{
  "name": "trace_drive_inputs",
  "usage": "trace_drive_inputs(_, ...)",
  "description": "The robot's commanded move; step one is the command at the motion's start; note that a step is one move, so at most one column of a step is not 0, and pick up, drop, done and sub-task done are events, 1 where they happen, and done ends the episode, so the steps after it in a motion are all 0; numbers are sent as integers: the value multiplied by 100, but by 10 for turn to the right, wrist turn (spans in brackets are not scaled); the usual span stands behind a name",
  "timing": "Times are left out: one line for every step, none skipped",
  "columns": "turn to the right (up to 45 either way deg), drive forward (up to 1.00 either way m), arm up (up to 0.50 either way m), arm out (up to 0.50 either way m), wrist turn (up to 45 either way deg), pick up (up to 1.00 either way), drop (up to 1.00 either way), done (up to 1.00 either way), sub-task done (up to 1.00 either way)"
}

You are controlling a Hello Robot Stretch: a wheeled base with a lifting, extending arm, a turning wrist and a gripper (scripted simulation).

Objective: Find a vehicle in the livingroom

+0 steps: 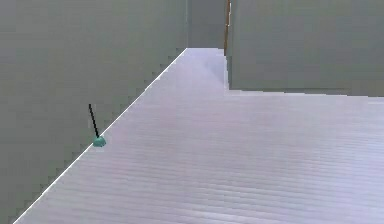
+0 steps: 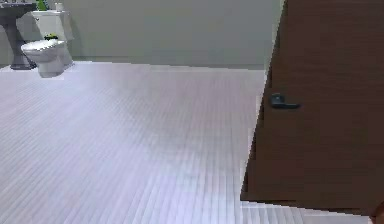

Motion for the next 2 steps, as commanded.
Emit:
trace_drive_inputs(0,100,0,0,0,0,0,0,0)
trace_drive_inputs(30,0,0,0,0,0,0,0,0)
